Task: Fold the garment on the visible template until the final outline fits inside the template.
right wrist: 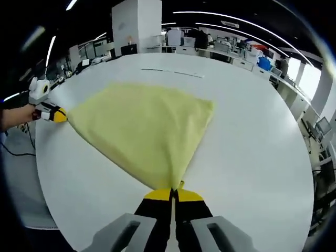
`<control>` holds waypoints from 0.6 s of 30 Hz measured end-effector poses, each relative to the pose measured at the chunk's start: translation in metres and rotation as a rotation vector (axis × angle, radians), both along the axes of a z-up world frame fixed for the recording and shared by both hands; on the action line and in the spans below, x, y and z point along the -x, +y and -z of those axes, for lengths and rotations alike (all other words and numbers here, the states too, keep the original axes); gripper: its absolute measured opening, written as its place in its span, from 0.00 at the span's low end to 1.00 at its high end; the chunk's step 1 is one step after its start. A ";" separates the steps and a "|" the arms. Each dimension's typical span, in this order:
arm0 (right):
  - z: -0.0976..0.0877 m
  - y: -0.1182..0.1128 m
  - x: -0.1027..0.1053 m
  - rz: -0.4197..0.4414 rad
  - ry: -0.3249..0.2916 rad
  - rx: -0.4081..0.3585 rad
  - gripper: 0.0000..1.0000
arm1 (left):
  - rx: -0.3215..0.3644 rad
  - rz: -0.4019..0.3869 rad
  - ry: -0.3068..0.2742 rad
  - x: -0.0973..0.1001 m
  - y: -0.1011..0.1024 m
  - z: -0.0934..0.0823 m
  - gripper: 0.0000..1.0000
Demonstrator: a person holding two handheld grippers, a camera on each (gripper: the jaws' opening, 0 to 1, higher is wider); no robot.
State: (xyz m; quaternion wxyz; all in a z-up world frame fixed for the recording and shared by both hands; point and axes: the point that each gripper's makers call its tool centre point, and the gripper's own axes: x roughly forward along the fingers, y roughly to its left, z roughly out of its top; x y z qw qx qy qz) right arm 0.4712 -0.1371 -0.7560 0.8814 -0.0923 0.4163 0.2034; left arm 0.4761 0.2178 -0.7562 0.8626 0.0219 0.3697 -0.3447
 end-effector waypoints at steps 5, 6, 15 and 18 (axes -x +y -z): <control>-0.001 0.001 0.006 -0.011 0.001 0.002 0.00 | -0.008 0.006 0.002 0.006 0.000 0.000 0.00; -0.001 0.001 0.008 -0.015 0.001 0.004 0.00 | -0.008 0.006 0.003 0.007 0.000 0.000 0.00; 0.000 0.000 0.016 -0.013 0.011 -0.003 0.00 | -0.024 0.029 0.008 0.017 0.001 0.002 0.00; 0.000 0.001 0.019 -0.013 0.012 -0.004 0.00 | -0.022 0.025 0.011 0.019 0.001 0.002 0.00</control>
